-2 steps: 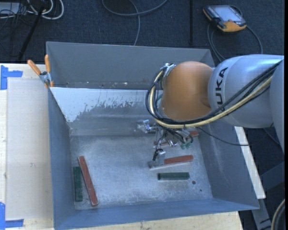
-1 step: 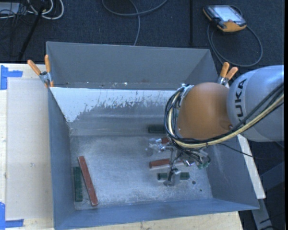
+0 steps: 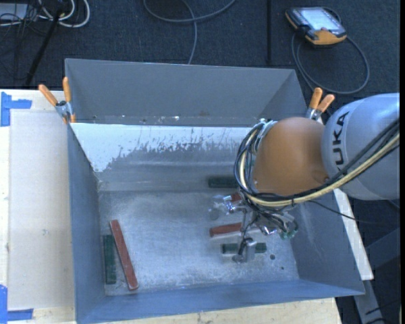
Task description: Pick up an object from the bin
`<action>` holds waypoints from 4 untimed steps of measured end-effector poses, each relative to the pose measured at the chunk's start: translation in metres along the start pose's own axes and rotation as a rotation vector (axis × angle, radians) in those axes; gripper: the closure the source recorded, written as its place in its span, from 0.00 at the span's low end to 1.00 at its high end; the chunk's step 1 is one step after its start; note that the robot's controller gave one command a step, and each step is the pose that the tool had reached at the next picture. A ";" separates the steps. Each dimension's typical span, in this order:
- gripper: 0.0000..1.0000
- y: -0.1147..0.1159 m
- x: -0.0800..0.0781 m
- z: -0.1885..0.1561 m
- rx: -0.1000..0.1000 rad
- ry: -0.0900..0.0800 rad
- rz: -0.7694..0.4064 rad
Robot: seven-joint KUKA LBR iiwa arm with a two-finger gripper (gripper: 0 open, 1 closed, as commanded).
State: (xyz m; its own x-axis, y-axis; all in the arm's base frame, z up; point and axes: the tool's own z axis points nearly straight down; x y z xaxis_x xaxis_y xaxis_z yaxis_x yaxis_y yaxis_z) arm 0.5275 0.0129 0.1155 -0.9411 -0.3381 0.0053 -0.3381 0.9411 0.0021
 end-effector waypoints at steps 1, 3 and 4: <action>0.00 -0.020 0.001 0.021 0.002 -0.008 -0.080; 1.00 -0.042 0.011 0.038 0.001 -0.008 0.113; 1.00 -0.045 -0.030 -0.130 0.004 -0.012 0.100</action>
Offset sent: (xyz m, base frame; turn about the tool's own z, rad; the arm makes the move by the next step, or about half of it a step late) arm 0.0023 -0.0445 -0.0389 0.1105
